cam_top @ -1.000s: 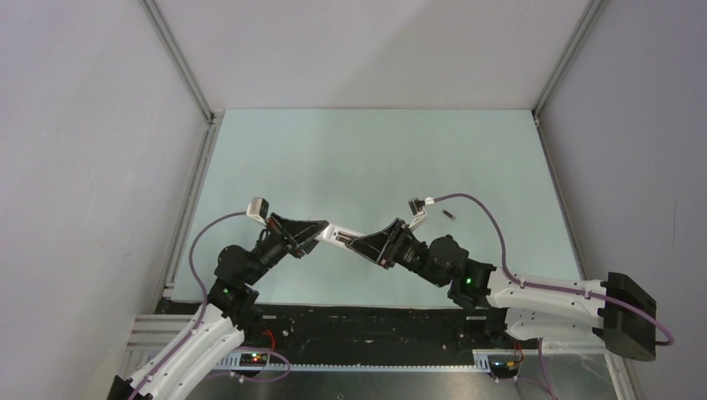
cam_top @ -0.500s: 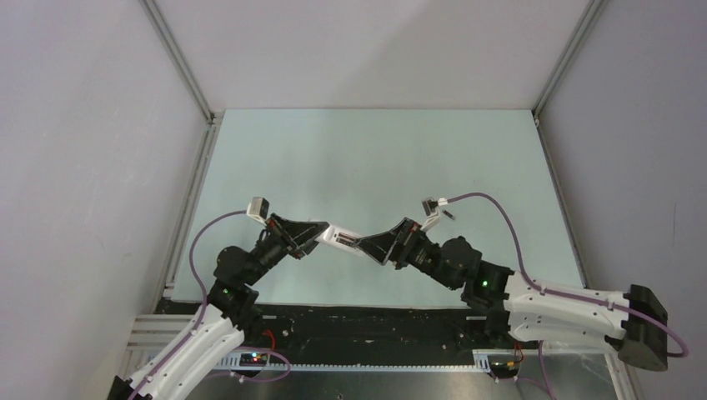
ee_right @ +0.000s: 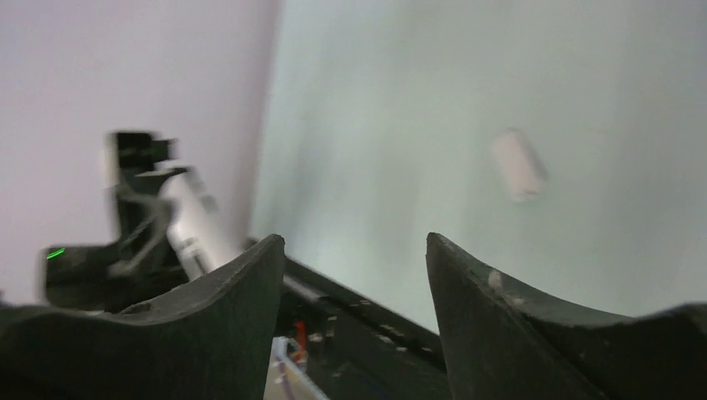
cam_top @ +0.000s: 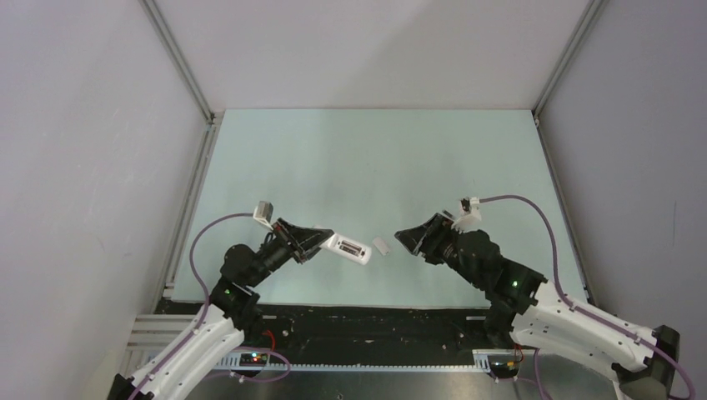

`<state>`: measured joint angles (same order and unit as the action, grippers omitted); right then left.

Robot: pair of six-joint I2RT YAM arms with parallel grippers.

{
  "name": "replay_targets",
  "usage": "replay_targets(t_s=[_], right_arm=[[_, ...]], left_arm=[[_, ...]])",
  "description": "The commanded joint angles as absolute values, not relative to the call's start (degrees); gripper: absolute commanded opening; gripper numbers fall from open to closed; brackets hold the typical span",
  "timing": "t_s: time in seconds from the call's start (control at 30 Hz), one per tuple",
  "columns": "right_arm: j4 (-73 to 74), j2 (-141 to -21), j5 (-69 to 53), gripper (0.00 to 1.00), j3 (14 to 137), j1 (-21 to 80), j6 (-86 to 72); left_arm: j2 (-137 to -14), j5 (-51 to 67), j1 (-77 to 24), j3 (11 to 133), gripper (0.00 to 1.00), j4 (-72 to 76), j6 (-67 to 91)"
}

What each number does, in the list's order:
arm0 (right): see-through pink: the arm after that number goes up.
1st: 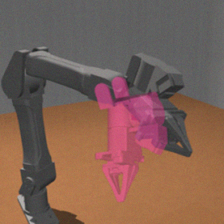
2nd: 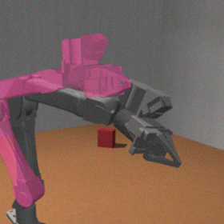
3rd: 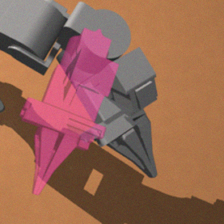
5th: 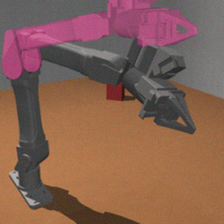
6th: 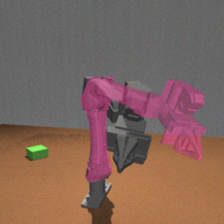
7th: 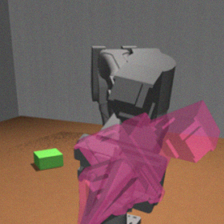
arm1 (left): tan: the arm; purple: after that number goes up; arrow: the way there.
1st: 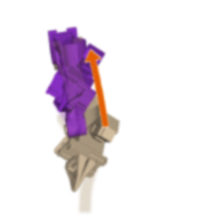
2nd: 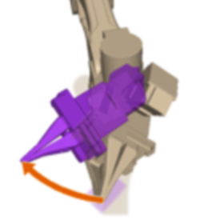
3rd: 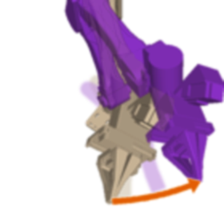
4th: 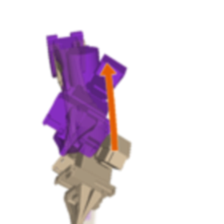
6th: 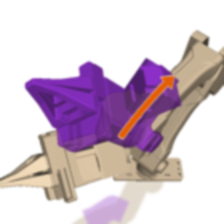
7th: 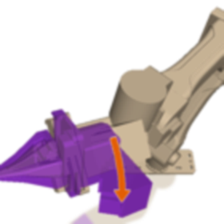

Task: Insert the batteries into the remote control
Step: Pick up the battery from the center of the board.

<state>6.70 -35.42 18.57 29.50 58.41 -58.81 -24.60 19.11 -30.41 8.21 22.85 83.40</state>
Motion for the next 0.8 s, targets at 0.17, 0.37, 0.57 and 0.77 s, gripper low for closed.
replay_targets(t_s=[0.17, 0.37, 0.57, 0.77], right_arm=[[29.8, -45.7, 12.2, 0.59, 37.1, 44.4, -52.0], [28.4, -54.5, -4.7, 0.59, 43.3, 20.7, -32.2], [31.8, -68.2, -7.1, 0.61, 53.2, 12.9, -16.3], [31.7, -79.6, -4.5, 0.66, 57.8, 12.7, -3.1]], left_arm=[[-22.2, 20.2, -30.7, 7.5, 0.0, 15.9, 76.4], [-23.6, 21.8, -30.7, 8.5, 0.0, 15.7, 74.9], [-24.8, 22.9, -30.6, 8.7, 0.0, 15.5, 74.0], [-25.8, 23.6, -30.7, 9.0, 0.0, 15.5, 73.6]])
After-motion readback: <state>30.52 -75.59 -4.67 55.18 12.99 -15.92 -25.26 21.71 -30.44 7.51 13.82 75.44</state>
